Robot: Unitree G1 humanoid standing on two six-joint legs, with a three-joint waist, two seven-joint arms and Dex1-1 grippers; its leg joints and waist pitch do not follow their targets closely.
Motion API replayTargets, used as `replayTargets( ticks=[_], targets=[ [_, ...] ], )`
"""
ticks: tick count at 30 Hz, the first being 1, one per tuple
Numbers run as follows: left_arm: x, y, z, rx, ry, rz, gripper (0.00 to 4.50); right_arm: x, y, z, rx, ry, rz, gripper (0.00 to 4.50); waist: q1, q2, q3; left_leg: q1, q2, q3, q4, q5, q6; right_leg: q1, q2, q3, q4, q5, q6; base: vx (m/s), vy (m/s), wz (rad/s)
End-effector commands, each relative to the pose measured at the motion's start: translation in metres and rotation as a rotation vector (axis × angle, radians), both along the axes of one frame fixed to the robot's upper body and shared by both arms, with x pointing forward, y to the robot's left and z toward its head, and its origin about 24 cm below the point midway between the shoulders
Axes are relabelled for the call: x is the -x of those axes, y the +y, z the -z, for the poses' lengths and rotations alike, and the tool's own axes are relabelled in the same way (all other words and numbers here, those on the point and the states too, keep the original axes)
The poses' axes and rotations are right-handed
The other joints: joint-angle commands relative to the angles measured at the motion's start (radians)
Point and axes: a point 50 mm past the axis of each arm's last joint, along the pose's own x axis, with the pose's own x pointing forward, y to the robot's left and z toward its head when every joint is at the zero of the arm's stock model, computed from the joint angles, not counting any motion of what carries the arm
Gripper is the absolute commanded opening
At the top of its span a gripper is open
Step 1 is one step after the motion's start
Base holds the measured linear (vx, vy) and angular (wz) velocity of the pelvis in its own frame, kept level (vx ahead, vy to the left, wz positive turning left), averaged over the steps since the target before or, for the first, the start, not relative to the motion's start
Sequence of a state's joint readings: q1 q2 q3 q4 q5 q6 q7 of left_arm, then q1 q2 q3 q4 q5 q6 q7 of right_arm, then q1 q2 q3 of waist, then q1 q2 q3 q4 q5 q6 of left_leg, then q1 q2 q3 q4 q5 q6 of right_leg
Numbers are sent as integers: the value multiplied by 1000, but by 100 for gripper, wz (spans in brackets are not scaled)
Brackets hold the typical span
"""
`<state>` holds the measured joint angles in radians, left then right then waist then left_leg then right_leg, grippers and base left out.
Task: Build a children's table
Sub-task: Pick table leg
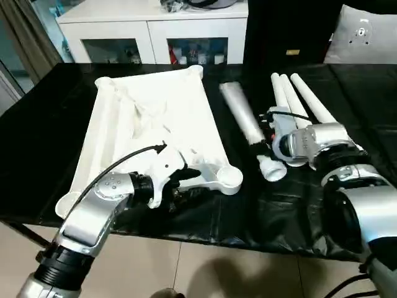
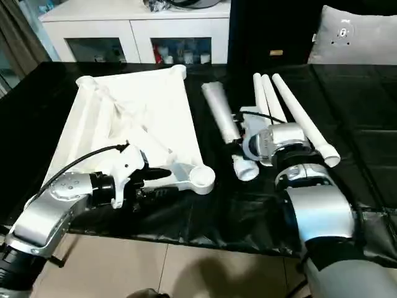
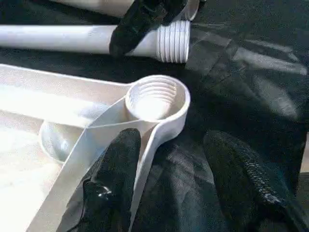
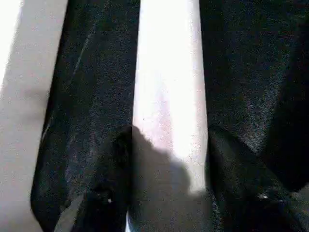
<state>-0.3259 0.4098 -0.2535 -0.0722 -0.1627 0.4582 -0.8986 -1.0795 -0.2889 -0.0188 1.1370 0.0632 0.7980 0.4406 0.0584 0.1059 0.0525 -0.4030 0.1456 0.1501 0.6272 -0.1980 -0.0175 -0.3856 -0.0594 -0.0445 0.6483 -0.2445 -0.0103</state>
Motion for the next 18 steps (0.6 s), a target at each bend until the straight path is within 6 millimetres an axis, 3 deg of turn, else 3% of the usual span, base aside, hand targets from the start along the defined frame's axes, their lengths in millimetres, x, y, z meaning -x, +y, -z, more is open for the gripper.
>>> replayTargets(
  ticks=[1,10,13,18],
  targets=[
    [0,-1,-3,-2,-22,3,248,3,0,5,10,18,-7,198,2,-21,-76,20,71,-13,-53,4,110,46,-82,36,-56,90,-312,0,0,0],
    [0,-3,-3,9,-23,-1,248,3,-3,4,-8,10,1,186,2,-24,-77,19,71,-12,-52,11,106,47,-82,37,-54,107,-313,0,0,0],
    [-1,-2,-4,13,-50,-26,248,1,-4,1,-52,-19,42,186,2,-30,-77,19,71,-10,-52,9,107,48,-83,37,-56,100,-310,0,0,0],
    [-2,-2,-4,17,-56,-47,248,1,-3,0,-85,-37,47,186,3,-29,-78,19,71,-10,-51,17,109,48,-82,37,-53,110,-309,0,0,0]
  ],
)
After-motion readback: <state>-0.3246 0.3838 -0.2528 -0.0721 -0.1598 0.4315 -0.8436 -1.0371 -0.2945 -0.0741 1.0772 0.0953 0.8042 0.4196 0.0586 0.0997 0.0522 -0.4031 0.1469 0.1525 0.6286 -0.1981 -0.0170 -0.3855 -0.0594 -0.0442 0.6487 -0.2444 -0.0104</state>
